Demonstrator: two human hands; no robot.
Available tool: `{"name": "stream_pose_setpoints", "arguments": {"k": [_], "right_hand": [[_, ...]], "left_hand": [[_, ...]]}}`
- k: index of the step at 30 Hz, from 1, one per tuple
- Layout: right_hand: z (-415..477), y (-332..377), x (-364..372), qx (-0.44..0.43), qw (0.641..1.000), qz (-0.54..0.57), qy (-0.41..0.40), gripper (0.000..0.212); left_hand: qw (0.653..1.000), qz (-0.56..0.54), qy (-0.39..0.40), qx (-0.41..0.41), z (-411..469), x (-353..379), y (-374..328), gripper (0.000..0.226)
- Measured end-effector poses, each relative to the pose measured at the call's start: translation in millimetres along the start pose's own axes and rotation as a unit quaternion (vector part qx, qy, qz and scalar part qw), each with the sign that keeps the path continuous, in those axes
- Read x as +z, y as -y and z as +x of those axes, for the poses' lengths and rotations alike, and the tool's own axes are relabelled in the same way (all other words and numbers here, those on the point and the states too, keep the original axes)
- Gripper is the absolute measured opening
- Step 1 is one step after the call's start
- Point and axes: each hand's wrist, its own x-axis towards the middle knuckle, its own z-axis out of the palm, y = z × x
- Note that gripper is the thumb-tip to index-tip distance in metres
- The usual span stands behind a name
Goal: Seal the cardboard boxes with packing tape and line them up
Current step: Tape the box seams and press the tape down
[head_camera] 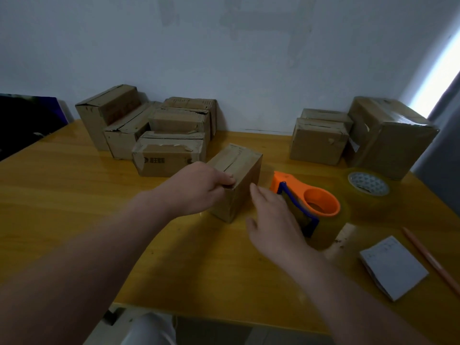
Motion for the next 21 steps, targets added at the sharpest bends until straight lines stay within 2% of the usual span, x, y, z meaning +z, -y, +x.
{"name": "stream_pose_setpoints", "arguments": {"k": [3,6,8,12,14,16,17,19,21], "right_hand": [[4.0,19.7,13.0,0.004,0.996,0.065,0.055,0.087],[6.0,33.6,25.0,0.031,0.988,0.126,0.081,0.092],[5.9,39.8,32.4,0.044,0.984,0.141,0.094,0.094],[3.8,43.1,43.4,0.057,0.985,0.118,0.113,0.097],[3.0,39.5,42.1,0.058,0.985,0.097,0.128,0.093],[2.6,33.9,33.0,0.057,0.988,0.039,0.137,0.085],[2.1,31.1,26.3,0.057,0.99,-0.001,0.129,0.075],[1.6,26.4,11.5,0.062,0.993,-0.062,0.082,0.047],[1.2,21.6,0.1,0.074,0.995,-0.061,0.001,0.036]], "left_hand": [[0.999,-0.04,0.005,-0.022,4.5,-5.0,-2.9,0.036],[0.998,-0.052,-0.001,-0.042,7.7,-6.5,-3.2,0.068],[0.998,-0.041,-0.005,-0.043,10.5,-5.1,-2.0,0.08],[0.998,-0.028,-0.003,-0.06,14.9,-3.9,-3.1,0.077],[0.997,-0.038,0.01,-0.067,13.4,-7.0,-5.9,0.065],[0.995,-0.046,0.03,-0.081,10.1,-11.8,-8.5,0.038],[0.995,-0.039,0.045,-0.076,8.7,-14.7,-9.6,0.032],[0.996,-0.003,0.072,-0.051,5.2,-17.0,-8.2,0.043],[0.995,0.049,0.071,-0.043,3.0,-12.0,-4.5,0.054]]}}
